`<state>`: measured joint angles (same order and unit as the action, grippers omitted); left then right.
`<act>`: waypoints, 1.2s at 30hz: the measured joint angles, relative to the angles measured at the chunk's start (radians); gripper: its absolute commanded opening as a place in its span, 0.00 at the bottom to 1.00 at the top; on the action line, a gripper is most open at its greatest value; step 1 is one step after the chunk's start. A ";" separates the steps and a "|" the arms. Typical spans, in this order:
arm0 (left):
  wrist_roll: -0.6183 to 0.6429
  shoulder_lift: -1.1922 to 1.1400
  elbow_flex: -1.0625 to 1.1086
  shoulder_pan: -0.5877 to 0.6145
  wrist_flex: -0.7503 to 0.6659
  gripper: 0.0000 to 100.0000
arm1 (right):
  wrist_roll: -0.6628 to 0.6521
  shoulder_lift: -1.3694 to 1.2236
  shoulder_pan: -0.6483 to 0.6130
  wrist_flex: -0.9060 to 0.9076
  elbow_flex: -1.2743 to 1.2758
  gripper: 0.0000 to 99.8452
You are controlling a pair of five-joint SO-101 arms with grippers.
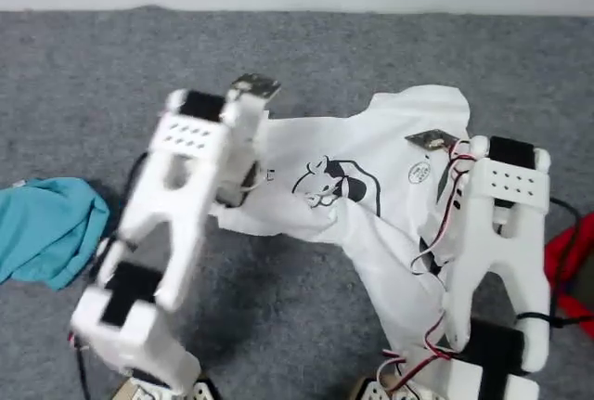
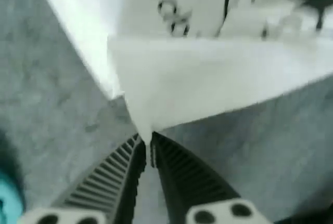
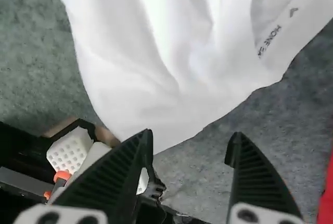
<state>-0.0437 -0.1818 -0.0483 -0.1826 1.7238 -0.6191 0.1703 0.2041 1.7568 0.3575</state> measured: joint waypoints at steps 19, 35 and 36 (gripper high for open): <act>-0.706 0.592 0.704 0.512 0.000 0.08 | -0.003 0.000 0.000 0.000 0.000 0.24; -0.080 0.161 0.071 0.262 -0.040 0.24 | -0.003 0.000 0.025 -0.025 -0.140 0.24; -0.063 0.103 -0.005 0.226 -0.031 0.24 | -0.003 0.000 0.025 -0.025 -0.140 0.24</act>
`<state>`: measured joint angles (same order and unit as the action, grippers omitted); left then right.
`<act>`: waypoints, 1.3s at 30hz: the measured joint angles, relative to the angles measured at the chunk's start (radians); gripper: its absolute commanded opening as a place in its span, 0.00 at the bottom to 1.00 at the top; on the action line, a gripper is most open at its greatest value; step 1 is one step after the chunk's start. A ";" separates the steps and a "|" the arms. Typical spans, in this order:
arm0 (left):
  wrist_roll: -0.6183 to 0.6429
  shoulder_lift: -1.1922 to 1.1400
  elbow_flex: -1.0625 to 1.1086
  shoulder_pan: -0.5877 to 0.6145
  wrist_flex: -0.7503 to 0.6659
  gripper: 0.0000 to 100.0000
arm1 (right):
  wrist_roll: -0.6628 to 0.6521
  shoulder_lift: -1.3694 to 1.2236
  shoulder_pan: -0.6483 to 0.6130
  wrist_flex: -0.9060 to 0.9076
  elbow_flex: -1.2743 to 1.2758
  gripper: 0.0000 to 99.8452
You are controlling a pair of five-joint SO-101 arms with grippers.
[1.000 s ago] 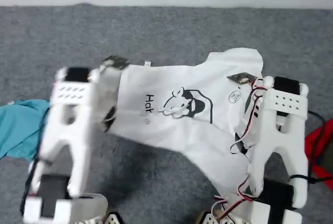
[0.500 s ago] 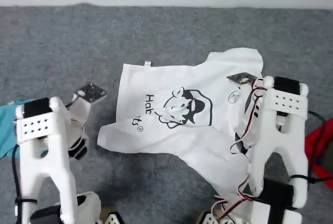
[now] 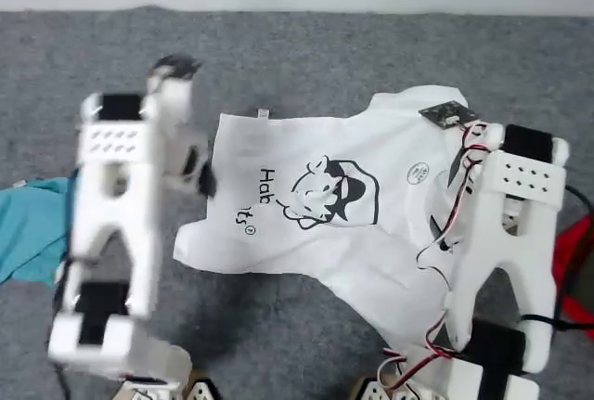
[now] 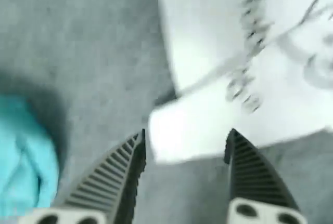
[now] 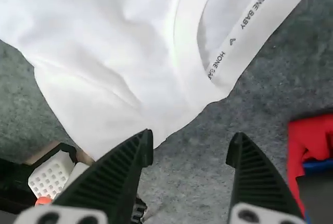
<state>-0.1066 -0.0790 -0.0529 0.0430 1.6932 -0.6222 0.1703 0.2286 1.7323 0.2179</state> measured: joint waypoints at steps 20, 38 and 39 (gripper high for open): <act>0.184 -1.143 -1.392 -0.068 0.034 0.18 | 0.000 0.000 0.043 0.003 0.000 0.24; 0.164 -1.274 -1.416 -0.141 0.005 0.01 | -0.002 0.000 0.192 0.003 0.000 0.24; 0.158 -1.274 -1.416 -0.141 0.005 0.01 | 0.000 0.000 0.192 0.003 0.000 0.24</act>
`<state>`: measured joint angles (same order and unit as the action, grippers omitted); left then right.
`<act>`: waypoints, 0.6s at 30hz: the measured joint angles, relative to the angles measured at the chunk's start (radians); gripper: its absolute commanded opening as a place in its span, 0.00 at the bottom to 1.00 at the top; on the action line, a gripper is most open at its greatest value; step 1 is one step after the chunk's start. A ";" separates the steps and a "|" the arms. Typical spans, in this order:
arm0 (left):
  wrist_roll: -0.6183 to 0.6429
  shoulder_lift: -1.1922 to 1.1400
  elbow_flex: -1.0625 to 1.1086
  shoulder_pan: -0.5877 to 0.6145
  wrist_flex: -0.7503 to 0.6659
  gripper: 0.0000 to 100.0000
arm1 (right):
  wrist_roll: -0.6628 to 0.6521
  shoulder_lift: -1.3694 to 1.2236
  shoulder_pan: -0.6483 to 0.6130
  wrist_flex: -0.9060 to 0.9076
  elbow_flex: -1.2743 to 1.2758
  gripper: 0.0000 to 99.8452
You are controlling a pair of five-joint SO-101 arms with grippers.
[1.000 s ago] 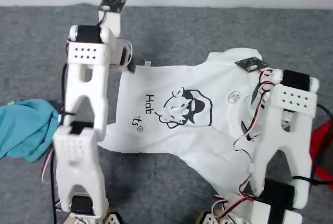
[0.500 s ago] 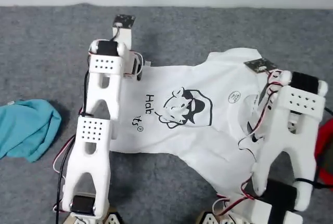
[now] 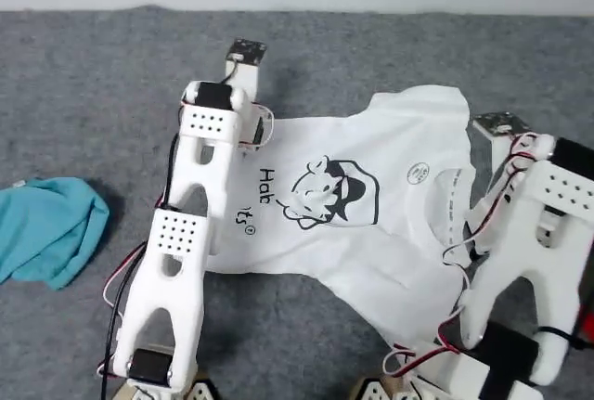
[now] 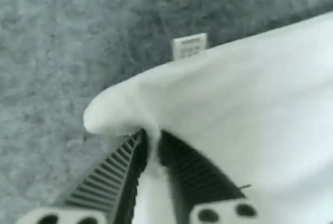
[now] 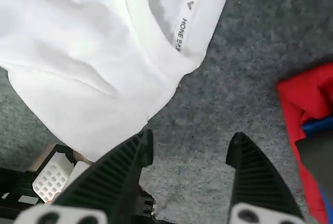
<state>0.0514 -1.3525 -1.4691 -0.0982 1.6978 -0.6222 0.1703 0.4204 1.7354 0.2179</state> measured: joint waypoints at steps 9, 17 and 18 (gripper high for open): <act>-0.002 0.000 -0.005 0.041 0.000 0.01 | -0.002 0.000 0.000 0.000 0.000 0.24; 0.000 0.072 -0.003 0.203 -0.048 0.02 | -0.002 0.000 0.000 0.000 0.000 0.24; 0.000 0.081 -0.003 0.221 -0.055 0.03 | -0.002 0.000 0.000 0.000 0.000 0.24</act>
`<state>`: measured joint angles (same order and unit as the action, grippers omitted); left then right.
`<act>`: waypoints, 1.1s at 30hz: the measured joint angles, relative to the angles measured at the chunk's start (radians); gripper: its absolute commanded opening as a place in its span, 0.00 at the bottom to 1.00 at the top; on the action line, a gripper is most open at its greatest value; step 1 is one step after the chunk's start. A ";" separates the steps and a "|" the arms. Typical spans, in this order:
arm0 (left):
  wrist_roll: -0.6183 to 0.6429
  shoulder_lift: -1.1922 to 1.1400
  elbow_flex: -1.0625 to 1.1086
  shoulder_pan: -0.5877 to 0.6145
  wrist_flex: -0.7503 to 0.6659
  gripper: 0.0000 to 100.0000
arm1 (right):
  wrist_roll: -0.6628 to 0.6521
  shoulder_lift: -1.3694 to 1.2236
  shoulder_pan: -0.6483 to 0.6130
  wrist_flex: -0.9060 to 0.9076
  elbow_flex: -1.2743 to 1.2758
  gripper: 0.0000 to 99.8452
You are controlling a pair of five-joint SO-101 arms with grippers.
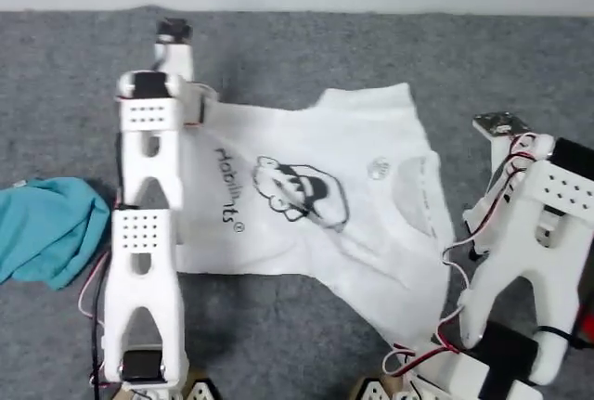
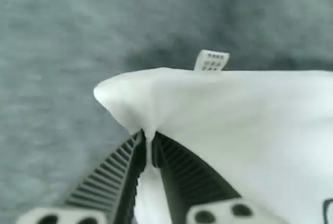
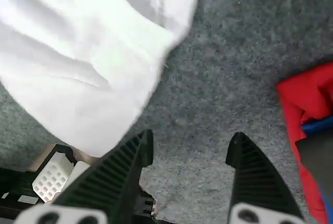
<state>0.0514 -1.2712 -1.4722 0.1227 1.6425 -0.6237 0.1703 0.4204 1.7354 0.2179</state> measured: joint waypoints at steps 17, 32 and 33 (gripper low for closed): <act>0.049 0.140 -0.026 0.015 0.031 0.20 | 0.002 0.000 -0.074 0.018 0.000 0.25; -0.120 0.850 0.729 0.121 0.084 0.20 | 0.084 -0.272 -0.402 -0.244 -0.301 0.25; -0.138 0.918 0.816 0.121 0.084 0.20 | 0.084 -0.328 -0.399 -0.235 -0.364 0.25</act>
<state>-0.0867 -0.3537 -0.6559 0.2440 1.7269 -0.5393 -0.1580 0.0215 1.5006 -0.1458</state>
